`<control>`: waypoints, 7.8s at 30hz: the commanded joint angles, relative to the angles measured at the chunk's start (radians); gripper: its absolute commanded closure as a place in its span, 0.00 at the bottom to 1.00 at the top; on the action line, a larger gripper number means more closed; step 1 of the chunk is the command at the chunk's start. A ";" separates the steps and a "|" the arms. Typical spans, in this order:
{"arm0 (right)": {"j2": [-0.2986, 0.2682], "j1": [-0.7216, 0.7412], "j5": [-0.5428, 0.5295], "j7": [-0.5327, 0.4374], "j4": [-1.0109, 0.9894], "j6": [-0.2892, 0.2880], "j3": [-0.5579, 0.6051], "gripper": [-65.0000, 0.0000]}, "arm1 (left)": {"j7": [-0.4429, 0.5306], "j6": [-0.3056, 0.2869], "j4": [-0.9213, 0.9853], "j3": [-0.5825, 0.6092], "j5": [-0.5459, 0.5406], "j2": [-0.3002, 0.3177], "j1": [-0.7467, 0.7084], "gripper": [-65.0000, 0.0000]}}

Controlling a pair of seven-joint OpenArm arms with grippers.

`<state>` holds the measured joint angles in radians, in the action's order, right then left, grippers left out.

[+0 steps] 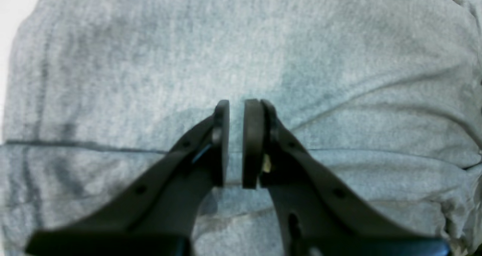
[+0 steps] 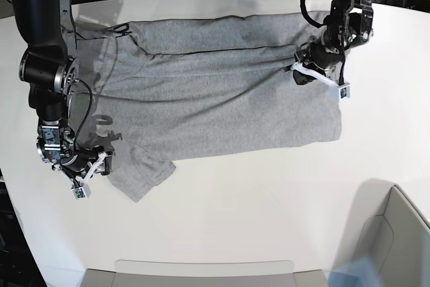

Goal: Fold the T-shirt properly
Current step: 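Move both grippers to the shirt's side edges near the sleeves, then grasp the sleeve side with the right gripper and fold it inward, then move the left gripper down to the hem corner of the shirt, then grasp the hem corners with both grippers and fold toward the collar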

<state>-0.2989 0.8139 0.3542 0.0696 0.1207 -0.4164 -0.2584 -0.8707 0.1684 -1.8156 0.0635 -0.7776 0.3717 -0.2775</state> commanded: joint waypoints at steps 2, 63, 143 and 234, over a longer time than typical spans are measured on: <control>-0.003 0.011 -0.008 -0.018 0.015 0.001 0.005 0.52 | 0.009 -0.003 -0.019 -0.003 -0.004 0.008 0.007 0.87; -0.144 -0.236 -0.340 0.566 0.650 -0.282 -0.078 0.45 | 0.009 -0.003 -0.013 0.003 -0.004 0.006 0.050 0.87; -0.049 -0.212 -0.047 0.342 0.394 -0.282 -0.094 0.45 | 0.009 -0.003 -0.014 -0.004 -0.004 -0.015 0.085 0.87; 0.056 -0.468 -0.051 0.468 1.135 -0.263 -0.218 1.00 | -0.106 -0.636 0.359 -0.146 0.289 -0.058 0.541 1.00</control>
<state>-0.2314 0.3260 0.3134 0.5556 1.2400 -0.6769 -0.4732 -0.9958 -0.4644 -1.4330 -0.0750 -0.4755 0.3019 0.2321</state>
